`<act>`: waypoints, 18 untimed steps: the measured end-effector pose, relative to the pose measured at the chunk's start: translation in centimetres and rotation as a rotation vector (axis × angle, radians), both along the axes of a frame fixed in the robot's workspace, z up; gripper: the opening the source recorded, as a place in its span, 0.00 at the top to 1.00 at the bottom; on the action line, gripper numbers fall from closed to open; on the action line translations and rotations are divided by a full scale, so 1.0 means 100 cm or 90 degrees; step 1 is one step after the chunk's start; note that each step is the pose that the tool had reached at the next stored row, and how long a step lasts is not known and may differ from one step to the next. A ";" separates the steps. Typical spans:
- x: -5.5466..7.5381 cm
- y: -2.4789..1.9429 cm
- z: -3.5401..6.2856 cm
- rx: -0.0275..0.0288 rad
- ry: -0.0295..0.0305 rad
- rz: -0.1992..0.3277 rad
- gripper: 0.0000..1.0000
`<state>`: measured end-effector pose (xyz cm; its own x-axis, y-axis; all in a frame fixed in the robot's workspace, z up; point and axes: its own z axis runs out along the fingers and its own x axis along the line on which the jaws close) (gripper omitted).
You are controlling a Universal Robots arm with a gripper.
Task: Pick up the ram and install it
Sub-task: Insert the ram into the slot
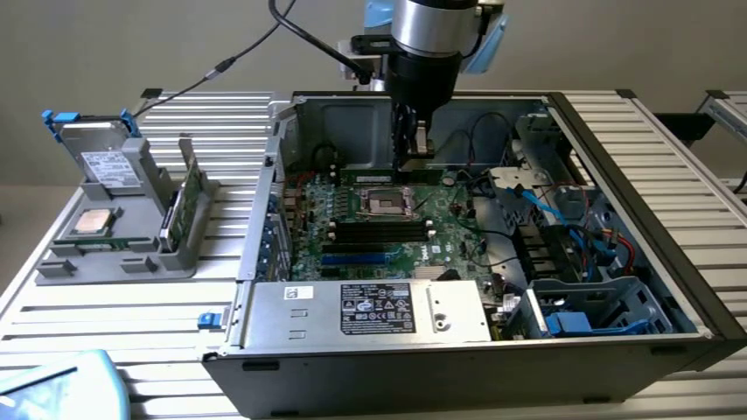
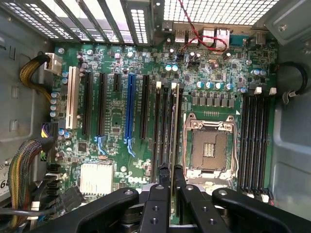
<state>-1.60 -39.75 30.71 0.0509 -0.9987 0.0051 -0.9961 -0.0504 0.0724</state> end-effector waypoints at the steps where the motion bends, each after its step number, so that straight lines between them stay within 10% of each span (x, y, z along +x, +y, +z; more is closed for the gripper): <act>1: 0.000 0.0000 0.0000 0.0000 0.0001 0.000 0.86; 18: -0.004 -0.0023 -0.0220 0.0000 0.0002 0.000 0.86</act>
<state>-2.03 -39.98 28.51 0.0509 -0.9987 0.0050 -0.9961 -0.0504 0.0727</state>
